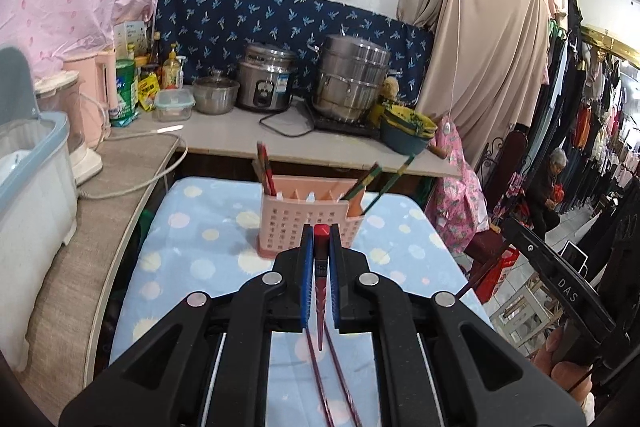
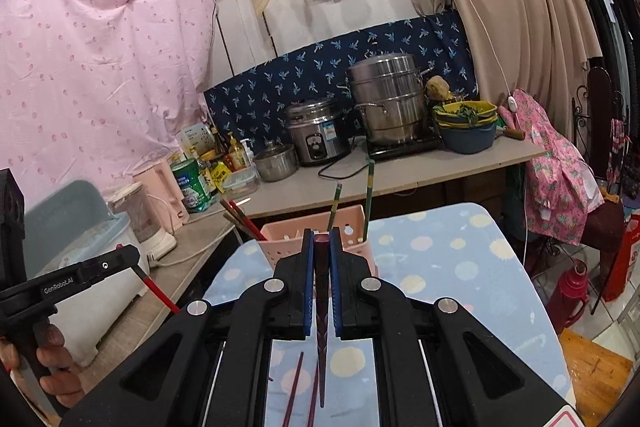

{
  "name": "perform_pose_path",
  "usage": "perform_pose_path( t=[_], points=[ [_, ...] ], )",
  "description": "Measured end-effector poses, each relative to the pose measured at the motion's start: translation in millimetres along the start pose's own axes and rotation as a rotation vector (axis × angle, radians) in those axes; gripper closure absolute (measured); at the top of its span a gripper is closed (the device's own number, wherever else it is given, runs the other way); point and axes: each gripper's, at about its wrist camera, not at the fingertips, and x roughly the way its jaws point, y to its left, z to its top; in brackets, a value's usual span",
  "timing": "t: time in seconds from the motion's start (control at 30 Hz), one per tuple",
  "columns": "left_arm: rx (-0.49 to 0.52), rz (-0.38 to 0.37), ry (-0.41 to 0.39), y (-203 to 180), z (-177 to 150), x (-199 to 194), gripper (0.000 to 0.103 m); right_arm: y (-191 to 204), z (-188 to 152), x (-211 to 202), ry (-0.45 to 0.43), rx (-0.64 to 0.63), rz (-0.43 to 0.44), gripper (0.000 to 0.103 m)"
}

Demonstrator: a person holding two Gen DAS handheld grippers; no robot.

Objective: Organize utensils
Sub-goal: 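Carry both chopsticks up into the pink basket and open both tools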

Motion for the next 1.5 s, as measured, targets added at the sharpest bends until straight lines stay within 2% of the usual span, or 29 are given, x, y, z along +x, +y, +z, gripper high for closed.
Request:
perform_pose_path(
  t=[0.23,0.47,0.7,0.9,1.2,1.33,1.5],
  points=[
    [0.017,0.012,-0.105,-3.3,53.5,14.2,0.096,13.6,53.3,25.6,-0.102,0.014,0.027,0.095],
    [0.026,0.051,-0.204,1.7,102.8,41.3,0.096,25.9,105.0,76.2,-0.178,0.015,0.027,0.095],
    [0.020,0.074,-0.262,15.0,134.6,82.3,0.096,29.4,126.2,130.0,-0.207,0.008,0.013,0.095],
    [0.013,0.097,-0.253,26.4,136.0,119.2,0.096,26.1,119.9,172.6,-0.167,0.008,-0.001,0.095],
    [-0.006,0.126,-0.166,48.7,101.8,168.4,0.096,17.6,74.4,217.1,-0.052,-0.002,-0.013,0.095],
    [-0.007,0.136,-0.135,53.0,90.6,177.8,0.096,15.5,60.3,225.8,-0.017,-0.007,-0.014,0.095],
    [-0.003,0.152,-0.140,51.0,83.3,174.2,0.096,12.8,50.8,225.7,0.006,0.003,-0.007,0.094]
  ],
)
